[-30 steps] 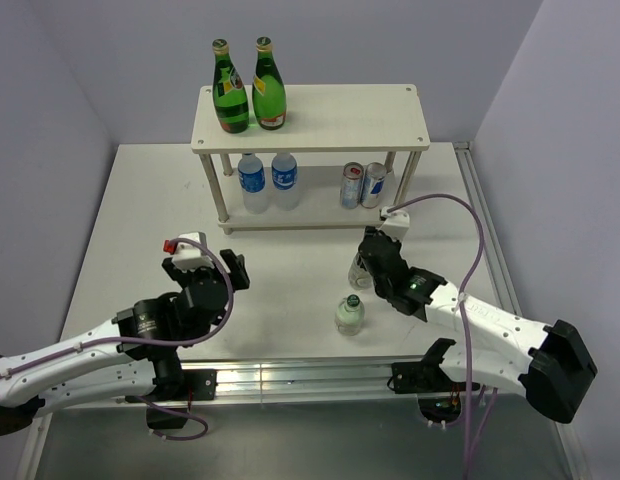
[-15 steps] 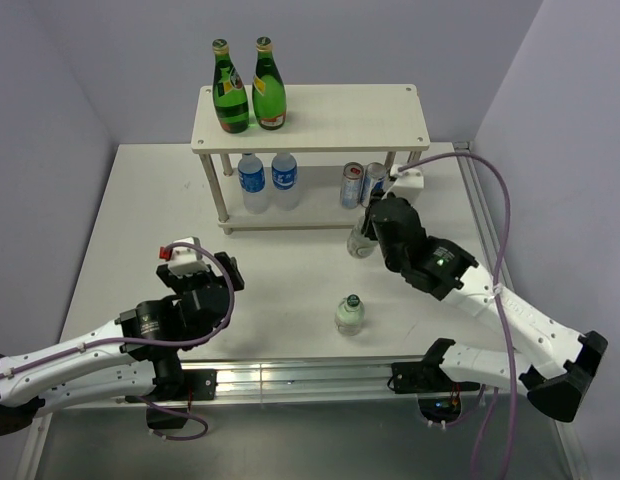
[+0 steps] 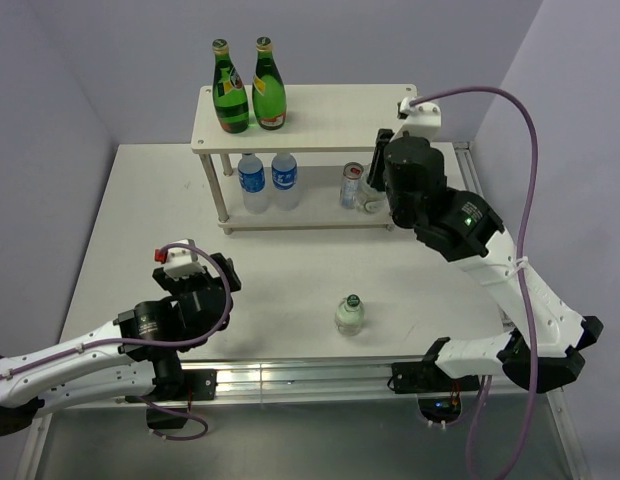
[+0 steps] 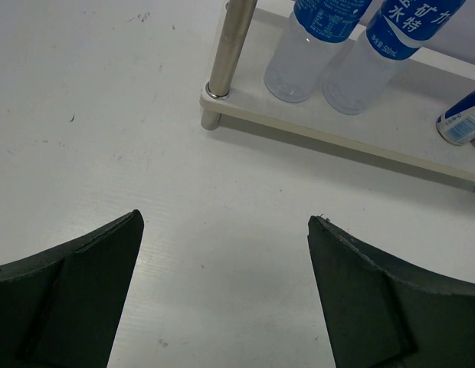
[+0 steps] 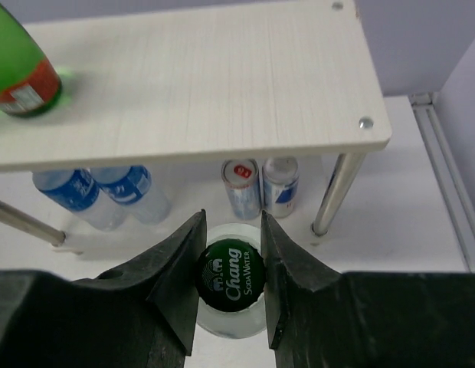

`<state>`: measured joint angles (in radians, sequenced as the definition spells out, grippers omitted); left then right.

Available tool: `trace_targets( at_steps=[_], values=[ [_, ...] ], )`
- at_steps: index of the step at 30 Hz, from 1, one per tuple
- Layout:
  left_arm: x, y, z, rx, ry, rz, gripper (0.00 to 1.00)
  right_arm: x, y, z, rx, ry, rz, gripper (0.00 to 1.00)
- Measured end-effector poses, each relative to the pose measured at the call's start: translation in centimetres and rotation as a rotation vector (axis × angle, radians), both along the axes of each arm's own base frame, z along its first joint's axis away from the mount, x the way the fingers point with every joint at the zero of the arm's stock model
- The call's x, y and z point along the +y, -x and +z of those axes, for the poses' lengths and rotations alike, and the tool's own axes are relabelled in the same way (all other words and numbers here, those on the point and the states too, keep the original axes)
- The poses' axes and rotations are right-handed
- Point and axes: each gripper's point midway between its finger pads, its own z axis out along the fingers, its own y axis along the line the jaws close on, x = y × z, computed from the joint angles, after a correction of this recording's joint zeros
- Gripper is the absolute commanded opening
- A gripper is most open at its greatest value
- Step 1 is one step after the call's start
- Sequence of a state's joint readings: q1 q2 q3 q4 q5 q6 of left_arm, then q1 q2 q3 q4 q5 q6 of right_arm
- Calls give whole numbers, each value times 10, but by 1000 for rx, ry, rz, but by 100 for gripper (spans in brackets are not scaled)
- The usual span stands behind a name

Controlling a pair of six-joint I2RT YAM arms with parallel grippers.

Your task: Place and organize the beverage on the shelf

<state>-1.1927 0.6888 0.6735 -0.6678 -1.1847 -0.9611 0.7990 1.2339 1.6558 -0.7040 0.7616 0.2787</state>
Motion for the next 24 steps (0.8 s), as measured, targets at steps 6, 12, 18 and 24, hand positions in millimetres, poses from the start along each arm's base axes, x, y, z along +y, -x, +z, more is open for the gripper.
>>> trace_targets(
  at_steps=[6, 12, 18, 24],
  values=[
    [1, 0, -1, 2, -4, 3, 95, -2, -6, 62, -83, 2, -11, 0],
    [1, 0, -1, 2, 1, 5, 95, -2, -18, 109, -159, 2, -32, 0],
    [1, 0, -2, 3, 7, 8, 95, -16, -41, 127, -191, 22, -93, 0],
    [1, 1, -9, 21, -23, 15, 95, -44, -77, 123, -179, 34, -166, 0]
  ],
)
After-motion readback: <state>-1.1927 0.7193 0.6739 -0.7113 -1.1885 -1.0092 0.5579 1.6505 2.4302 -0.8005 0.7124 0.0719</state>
